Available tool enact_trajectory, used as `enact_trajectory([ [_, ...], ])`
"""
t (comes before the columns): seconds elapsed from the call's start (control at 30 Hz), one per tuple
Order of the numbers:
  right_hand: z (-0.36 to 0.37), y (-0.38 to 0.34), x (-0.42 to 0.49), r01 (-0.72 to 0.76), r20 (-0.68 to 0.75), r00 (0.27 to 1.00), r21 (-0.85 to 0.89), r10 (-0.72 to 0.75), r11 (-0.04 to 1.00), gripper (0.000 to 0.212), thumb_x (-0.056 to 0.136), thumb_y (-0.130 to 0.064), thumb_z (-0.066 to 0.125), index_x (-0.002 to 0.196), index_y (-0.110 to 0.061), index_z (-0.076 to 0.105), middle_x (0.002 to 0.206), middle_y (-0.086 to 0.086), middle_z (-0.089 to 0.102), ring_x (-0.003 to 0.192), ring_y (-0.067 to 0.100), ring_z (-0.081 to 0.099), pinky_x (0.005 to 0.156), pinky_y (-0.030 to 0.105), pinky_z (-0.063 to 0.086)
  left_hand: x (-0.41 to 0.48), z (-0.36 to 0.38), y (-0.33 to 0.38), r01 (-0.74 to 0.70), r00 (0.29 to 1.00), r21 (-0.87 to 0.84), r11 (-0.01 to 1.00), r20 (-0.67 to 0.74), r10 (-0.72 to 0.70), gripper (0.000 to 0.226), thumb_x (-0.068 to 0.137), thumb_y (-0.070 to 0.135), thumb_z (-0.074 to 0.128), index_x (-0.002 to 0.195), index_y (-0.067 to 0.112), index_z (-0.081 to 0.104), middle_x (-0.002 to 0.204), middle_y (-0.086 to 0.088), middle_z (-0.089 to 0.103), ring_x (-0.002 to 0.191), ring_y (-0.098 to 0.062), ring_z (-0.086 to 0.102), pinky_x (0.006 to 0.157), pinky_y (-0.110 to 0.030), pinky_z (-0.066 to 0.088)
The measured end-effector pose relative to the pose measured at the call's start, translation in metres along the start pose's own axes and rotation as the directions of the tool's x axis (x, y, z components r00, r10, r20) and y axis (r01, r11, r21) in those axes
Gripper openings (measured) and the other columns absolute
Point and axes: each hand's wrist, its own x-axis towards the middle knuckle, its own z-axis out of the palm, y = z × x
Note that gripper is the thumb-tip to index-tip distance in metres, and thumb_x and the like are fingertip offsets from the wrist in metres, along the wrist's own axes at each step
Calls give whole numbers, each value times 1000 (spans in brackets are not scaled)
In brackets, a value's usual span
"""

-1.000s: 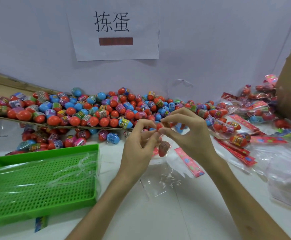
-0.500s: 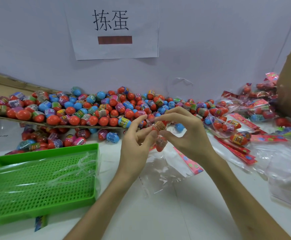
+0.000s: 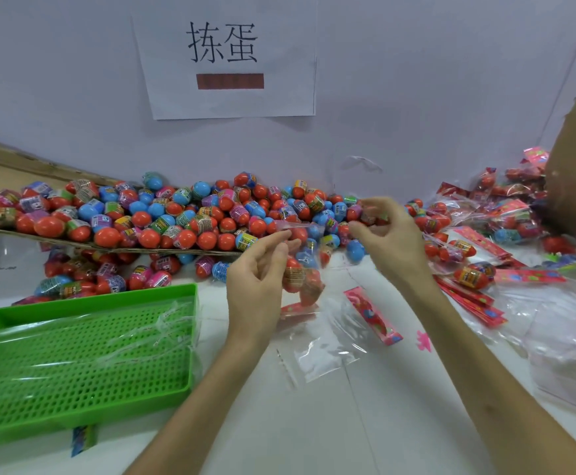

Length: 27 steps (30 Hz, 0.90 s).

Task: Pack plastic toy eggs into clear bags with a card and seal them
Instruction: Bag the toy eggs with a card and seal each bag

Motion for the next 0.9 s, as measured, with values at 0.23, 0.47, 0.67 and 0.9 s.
enact_trajectory([
  [0.23,53,26,29,-68,230,952,-486,203,871,77,87,-53,72,145,-16,38,144,14,38,125,38,53,95,45,47,-2,0,-2,-76,988,-21,997,-133,73,21,105,22,57,107,32,75,99,2,80,96,-21,77,83,-58,61],
  [0.47,69,29,32,-70,279,937,-435,209,898,47,79,-19,78,115,-17,48,125,10,37,94,27,53,78,34,44,1,-1,1,-73,985,-30,997,-158,68,26,106,20,56,100,38,75,97,3,80,94,-20,77,81,-61,61],
  [0.67,67,47,28,51,245,968,-413,57,909,26,85,-14,67,106,-17,53,114,2,40,88,22,51,70,28,39,3,-4,2,-79,981,-27,997,-177,73,25,106,19,56,101,35,74,97,5,80,97,-17,76,84,-60,60],
  [0.9,64,45,36,-7,119,991,-392,58,920,24,86,-12,67,109,-14,63,103,7,68,89,24,63,76,39,55,4,-4,2,-83,980,-45,996,-184,73,23,106,17,56,103,32,74,98,6,80,97,-14,76,87,-58,60],
])
